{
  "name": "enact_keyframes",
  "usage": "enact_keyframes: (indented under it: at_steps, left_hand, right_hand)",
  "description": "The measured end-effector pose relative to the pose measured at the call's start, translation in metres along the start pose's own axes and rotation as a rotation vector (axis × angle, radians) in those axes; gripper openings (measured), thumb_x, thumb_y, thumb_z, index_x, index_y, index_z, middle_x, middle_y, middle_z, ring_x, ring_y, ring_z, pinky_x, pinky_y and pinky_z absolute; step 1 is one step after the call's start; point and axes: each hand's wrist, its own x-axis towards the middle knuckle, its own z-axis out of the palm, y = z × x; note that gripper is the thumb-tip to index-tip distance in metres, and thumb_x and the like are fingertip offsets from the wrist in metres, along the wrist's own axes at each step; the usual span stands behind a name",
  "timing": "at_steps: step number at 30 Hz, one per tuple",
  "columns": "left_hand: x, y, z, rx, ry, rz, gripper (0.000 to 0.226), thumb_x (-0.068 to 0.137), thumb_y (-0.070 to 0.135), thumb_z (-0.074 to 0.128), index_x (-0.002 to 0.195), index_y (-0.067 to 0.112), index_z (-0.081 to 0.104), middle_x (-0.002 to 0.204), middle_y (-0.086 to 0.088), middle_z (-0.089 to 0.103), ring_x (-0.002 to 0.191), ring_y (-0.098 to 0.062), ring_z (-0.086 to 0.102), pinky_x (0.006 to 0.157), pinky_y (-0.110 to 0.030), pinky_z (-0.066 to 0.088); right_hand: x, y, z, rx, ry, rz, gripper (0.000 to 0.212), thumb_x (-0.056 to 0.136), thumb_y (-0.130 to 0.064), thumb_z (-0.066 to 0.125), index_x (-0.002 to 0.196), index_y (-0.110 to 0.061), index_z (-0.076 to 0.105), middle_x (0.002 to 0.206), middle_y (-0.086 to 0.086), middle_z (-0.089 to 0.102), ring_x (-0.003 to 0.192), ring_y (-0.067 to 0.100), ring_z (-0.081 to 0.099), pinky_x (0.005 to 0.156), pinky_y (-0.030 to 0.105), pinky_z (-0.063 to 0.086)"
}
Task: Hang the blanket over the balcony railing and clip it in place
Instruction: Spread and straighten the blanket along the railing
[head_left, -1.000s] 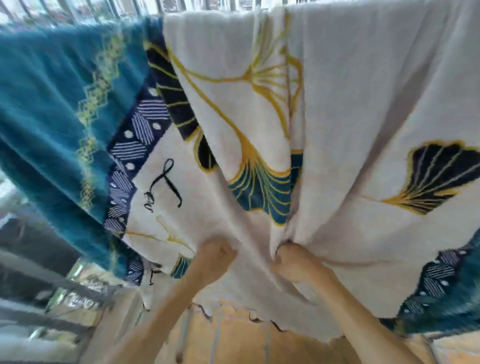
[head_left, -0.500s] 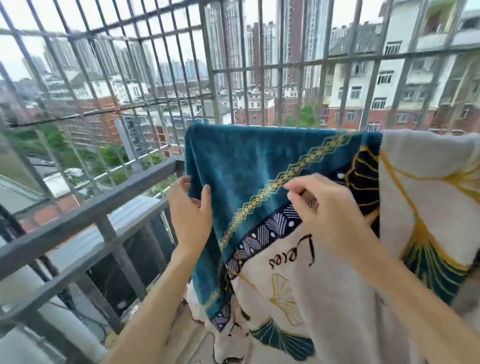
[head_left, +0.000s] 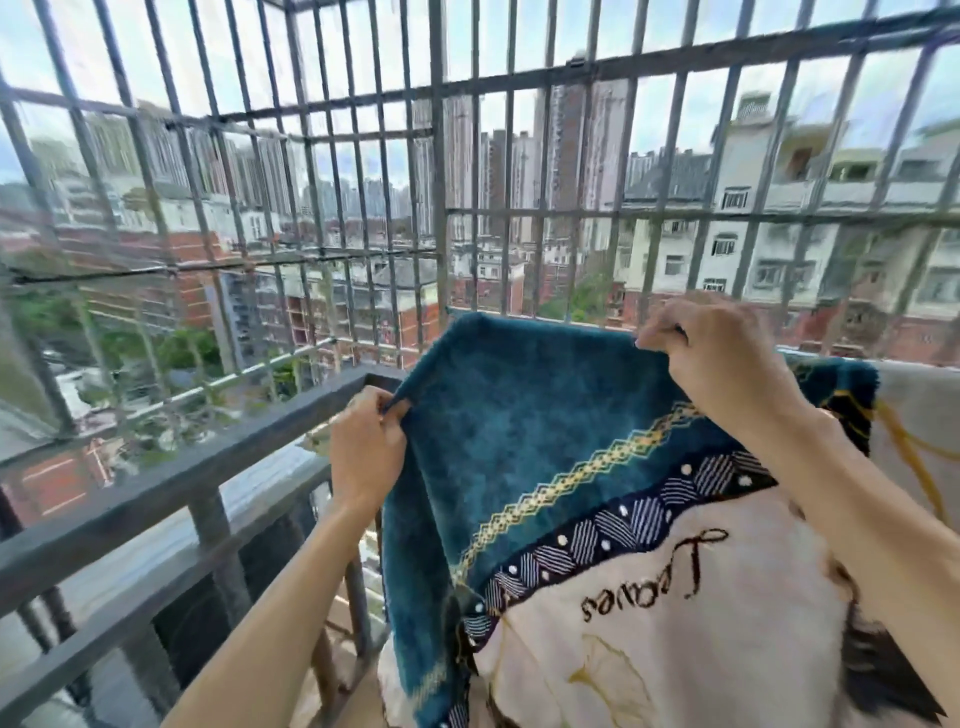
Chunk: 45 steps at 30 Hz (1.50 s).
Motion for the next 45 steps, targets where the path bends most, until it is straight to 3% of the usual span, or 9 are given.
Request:
enact_keyframes:
  at_steps: [4,12,17,23,29,33,35,41,45]
  left_hand:
    - [0.015,-0.005,-0.013,-0.056,0.058,0.032,0.004,0.093,0.013,0.063,0.091,0.01,0.064,0.081,-0.001,0.064,0.073,-0.02,0.056,0.068,-0.03,0.042]
    - [0.034,-0.058,-0.055,-0.086,0.207,-0.087,0.007,0.093,0.014,0.059,0.09,0.008,0.061,0.082,-0.01,0.064,0.074,-0.026,0.055,0.068,-0.034,0.042]
    - [-0.013,-0.123,-0.037,0.021,-0.08,-0.249,0.017,0.09,0.024,0.067,0.089,0.008,0.068,0.083,-0.013,0.07,0.081,-0.032,0.064,0.069,-0.035,0.043]
    - [-0.077,-0.136,0.001,-0.004,-0.297,-0.32,0.024,0.094,0.035,0.059,0.089,0.013,0.069,0.08,-0.005,0.072,0.076,-0.025,0.068,0.077,-0.036,0.052]
    - [-0.155,-0.095,0.052,-0.08,-0.62,-0.223,0.023,0.093,0.028,0.061,0.074,0.016,0.061,0.061,0.0,0.064,0.06,-0.024,0.061,0.06,-0.036,0.05]
    - [-0.215,-0.054,0.088,-0.105,-0.928,-0.096,0.015,0.093,0.032,0.06,0.086,0.022,0.068,0.062,-0.002,0.062,0.059,-0.022,0.059,0.057,-0.035,0.049]
    - [-0.239,-0.028,0.104,-0.165,-1.024,-0.053,0.017,0.094,0.039,0.058,0.085,0.027,0.066,0.066,0.004,0.062,0.06,-0.016,0.06,0.058,-0.035,0.05]
    - [-0.281,0.062,0.139,-0.235,-1.119,0.129,0.022,0.096,0.044,0.053,0.08,0.033,0.062,0.067,0.011,0.065,0.056,-0.001,0.062,0.055,-0.021,0.048]
    - [-0.311,0.124,0.161,-0.263,-1.126,0.157,0.027,0.096,0.044,0.052,0.075,0.03,0.062,0.06,0.015,0.061,0.052,-0.002,0.059,0.054,-0.024,0.047]
  right_hand:
    - [0.012,-0.006,0.003,-0.167,-0.061,0.02,0.017,0.089,0.006,0.056,0.099,0.0,0.067,0.096,0.014,0.066,0.084,0.021,0.056,0.068,0.026,0.042]
    - [0.062,-0.082,0.016,-0.081,0.106,-0.112,0.008,0.094,-0.004,0.056,0.101,-0.003,0.061,0.107,0.013,0.064,0.108,0.029,0.054,0.094,0.036,0.042]
    - [0.037,-0.084,0.052,-0.06,-0.151,-0.208,0.012,0.091,-0.024,0.064,0.087,-0.013,0.066,0.091,0.005,0.066,0.092,0.024,0.059,0.084,0.039,0.048]
    - [-0.023,-0.059,0.051,0.051,-0.18,-0.254,0.013,0.092,-0.03,0.063,0.091,-0.018,0.068,0.084,-0.006,0.058,0.08,0.01,0.053,0.078,0.025,0.045]
    - [-0.122,0.007,0.051,0.11,-0.319,0.016,0.014,0.09,-0.029,0.065,0.098,-0.019,0.07,0.08,-0.016,0.055,0.066,-0.001,0.05,0.066,0.023,0.039]
    - [-0.198,0.063,0.039,0.113,-0.474,0.316,0.022,0.092,-0.031,0.062,0.107,-0.016,0.069,0.089,-0.001,0.068,0.076,0.017,0.063,0.071,0.027,0.05]
    - [-0.237,0.095,0.027,0.076,-0.483,0.45,0.019,0.092,-0.027,0.063,0.105,-0.015,0.069,0.088,-0.002,0.068,0.077,0.016,0.064,0.072,0.028,0.052]
    - [-0.339,0.193,-0.026,-0.004,-0.321,0.804,0.016,0.093,-0.015,0.061,0.107,-0.011,0.068,0.099,0.002,0.068,0.084,0.014,0.062,0.076,0.023,0.047]
    - [-0.391,0.243,-0.061,-0.063,-0.229,0.937,0.018,0.093,-0.03,0.061,0.081,-0.017,0.064,0.066,-0.012,0.057,0.058,-0.001,0.05,0.055,0.015,0.035]
